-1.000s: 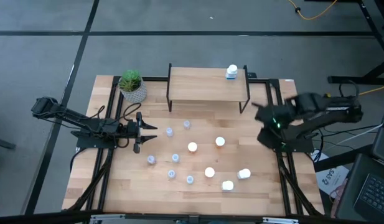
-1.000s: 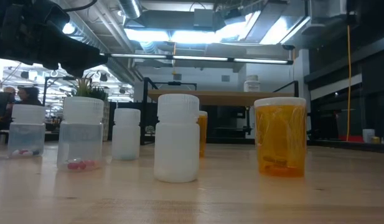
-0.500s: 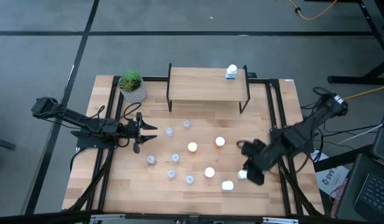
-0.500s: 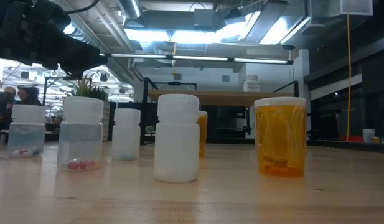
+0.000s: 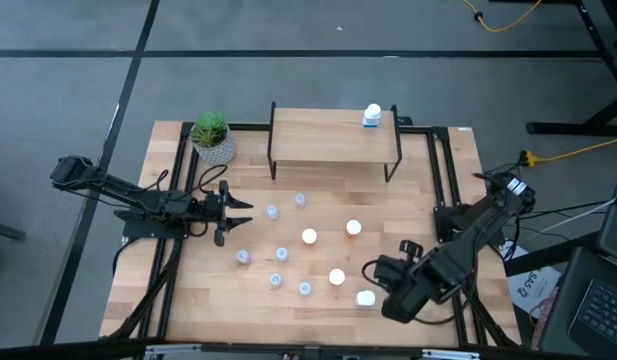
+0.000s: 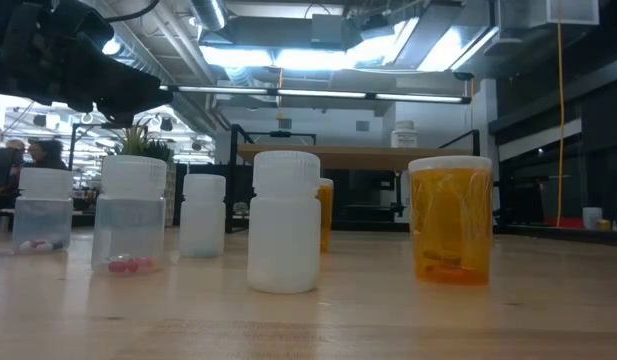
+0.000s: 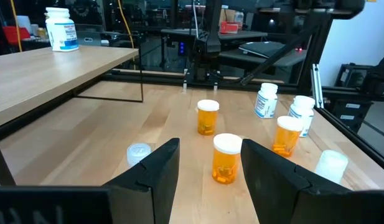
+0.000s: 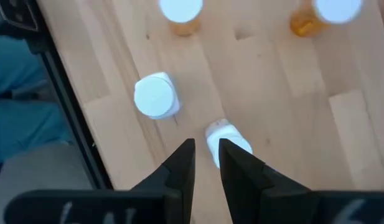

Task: Pick and place medicine bottles onto shelf by color
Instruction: Put the bottom white supplement bottle on the shelf aligned with the other white supplement bottle

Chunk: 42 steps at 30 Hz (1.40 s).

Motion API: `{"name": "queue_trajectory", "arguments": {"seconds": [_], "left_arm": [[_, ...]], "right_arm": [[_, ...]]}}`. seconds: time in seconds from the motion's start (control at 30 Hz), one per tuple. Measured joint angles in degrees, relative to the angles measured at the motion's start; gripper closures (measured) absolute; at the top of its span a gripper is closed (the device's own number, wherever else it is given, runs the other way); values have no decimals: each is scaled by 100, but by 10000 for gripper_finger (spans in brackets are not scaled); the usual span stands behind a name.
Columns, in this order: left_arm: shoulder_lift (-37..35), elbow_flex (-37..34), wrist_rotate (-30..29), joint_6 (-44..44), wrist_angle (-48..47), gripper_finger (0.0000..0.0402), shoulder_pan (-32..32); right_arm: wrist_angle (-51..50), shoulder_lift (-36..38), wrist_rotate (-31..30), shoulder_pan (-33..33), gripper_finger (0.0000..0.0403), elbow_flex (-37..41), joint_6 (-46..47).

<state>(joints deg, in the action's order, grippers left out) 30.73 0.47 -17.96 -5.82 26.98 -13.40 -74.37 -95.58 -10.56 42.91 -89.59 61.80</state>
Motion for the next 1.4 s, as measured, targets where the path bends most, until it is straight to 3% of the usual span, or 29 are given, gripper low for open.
{"name": "queue_trajectory", "arguments": {"seconds": [0.13, 0.3, 0.6, 0.83, 1.1, 1.4], "left_arm": [[-1, 0, 0, 0, -23, 237, -1], [-1, -1, 0, -1, -95, 237, -1], [-1, -1, -1, -1, -94, 237, 1], [1, -2, 0, 0, -96, 237, 1], [0, -2, -109, 0, -252, 237, -1], [1, -1, -109, 0, -260, 237, 0]], "right_arm": [[-18, -170, 32, -3, 328, -18, -357], [-160, -290, 382, -97, 312, -18, -71], [-405, -303, 570, -223, 208, 293, -94], [1214, -312, 584, -231, 137, 764, -714], [1542, -456, 275, -231, 134, 764, -1424], [1810, -1047, 644, -231, 134, 769, -1870]]}}
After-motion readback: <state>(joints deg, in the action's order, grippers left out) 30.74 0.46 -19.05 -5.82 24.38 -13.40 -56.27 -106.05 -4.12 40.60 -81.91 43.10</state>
